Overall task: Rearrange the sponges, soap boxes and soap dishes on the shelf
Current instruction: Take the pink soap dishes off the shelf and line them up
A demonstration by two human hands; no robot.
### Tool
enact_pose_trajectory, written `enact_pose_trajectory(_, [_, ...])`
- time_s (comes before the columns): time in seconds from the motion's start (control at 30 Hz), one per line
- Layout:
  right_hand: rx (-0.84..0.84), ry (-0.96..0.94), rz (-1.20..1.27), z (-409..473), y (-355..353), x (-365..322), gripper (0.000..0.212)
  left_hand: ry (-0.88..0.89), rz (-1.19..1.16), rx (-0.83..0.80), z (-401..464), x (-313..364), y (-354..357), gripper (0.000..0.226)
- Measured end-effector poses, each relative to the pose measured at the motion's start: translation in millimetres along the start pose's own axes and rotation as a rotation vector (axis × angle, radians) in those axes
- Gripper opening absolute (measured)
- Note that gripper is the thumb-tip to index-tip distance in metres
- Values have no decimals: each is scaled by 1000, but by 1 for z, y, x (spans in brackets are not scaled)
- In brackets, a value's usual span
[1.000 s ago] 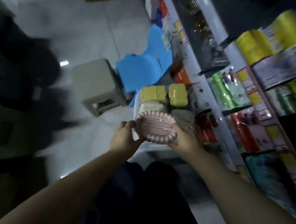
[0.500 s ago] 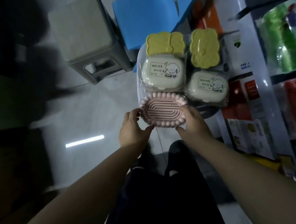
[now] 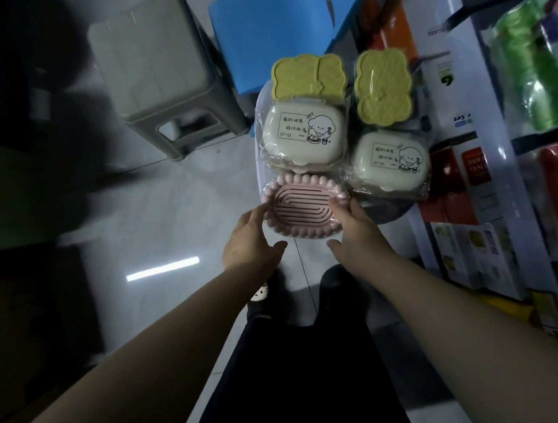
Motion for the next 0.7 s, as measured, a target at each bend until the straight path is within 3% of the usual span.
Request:
enact_pose_trajectory(0.13, [126, -42, -11, -6, -16, -12, 64, 109, 100, 34, -3, 12, -10, 77])
enact_pose_trajectory(0.33, [177, -54, -192, -27, -76, -39, 54, 326, 200, 67, -15, 71, -55, 68])
enact_pose_trajectory(0.53, [348, -72, -259, -80, -204, -91, 46, 666, 315, 76, -57, 199, -134, 59])
enact_pose_trajectory(0.7, [611, -23, -356, -157, -329, -120, 40, 949, 370, 143, -125, 318, -205, 55])
Point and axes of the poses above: each hand's wrist, its own z-axis towards the middle knuckle, its own y-axis out of the palm, x = y × z, the point moved 10 cm from there along z, towards the middle knuckle, and after that the axes turned 10 degrees about x, right-handed, at the moved point
